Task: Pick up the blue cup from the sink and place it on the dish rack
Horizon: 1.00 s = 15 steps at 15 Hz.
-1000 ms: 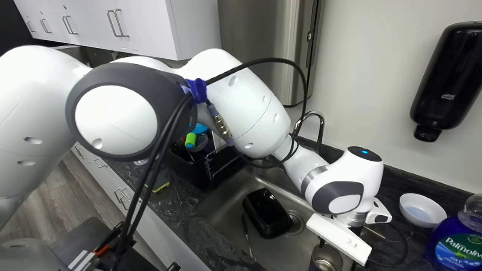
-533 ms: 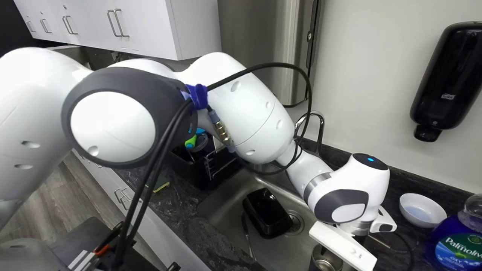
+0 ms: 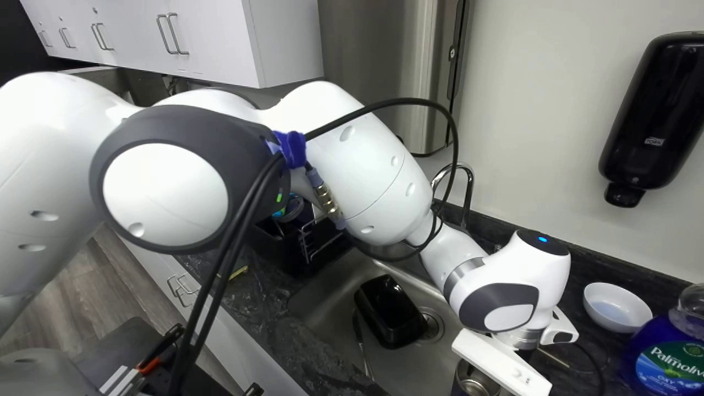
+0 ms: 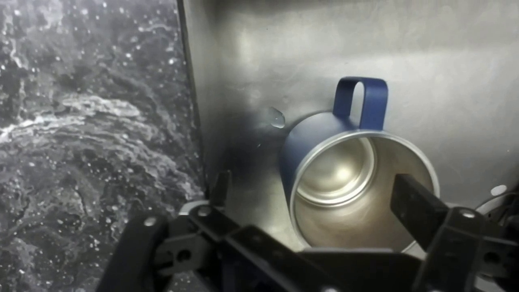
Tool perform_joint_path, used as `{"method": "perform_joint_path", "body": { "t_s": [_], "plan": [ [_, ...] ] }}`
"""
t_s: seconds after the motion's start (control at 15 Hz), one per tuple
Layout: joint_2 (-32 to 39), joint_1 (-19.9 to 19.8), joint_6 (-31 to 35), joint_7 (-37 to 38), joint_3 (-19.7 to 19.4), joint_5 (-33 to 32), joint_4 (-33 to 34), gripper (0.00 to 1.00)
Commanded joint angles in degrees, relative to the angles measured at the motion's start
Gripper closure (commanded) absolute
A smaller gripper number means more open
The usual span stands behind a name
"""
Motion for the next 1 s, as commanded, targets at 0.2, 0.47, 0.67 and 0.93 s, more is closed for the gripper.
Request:
{"method": "perform_joint_path", "body": {
  "t_s": [0.2, 0.47, 0.67, 0.93],
  "plan": [
    [0.64, -1.59, 2.0, -2.87, 1.53, 0.5, -0.23, 0.28],
    [0.16, -1.97, 2.93, -3.55, 1.53, 0.29, -0.69, 0.55],
    [0.48, -1.76, 4.14, -4.37, 1.73, 0.02, -1.63, 0.77],
    [1.08, -1.86, 6.18, -5.59, 2.08, -0.16, -2.53, 0.99]
  ]
}}
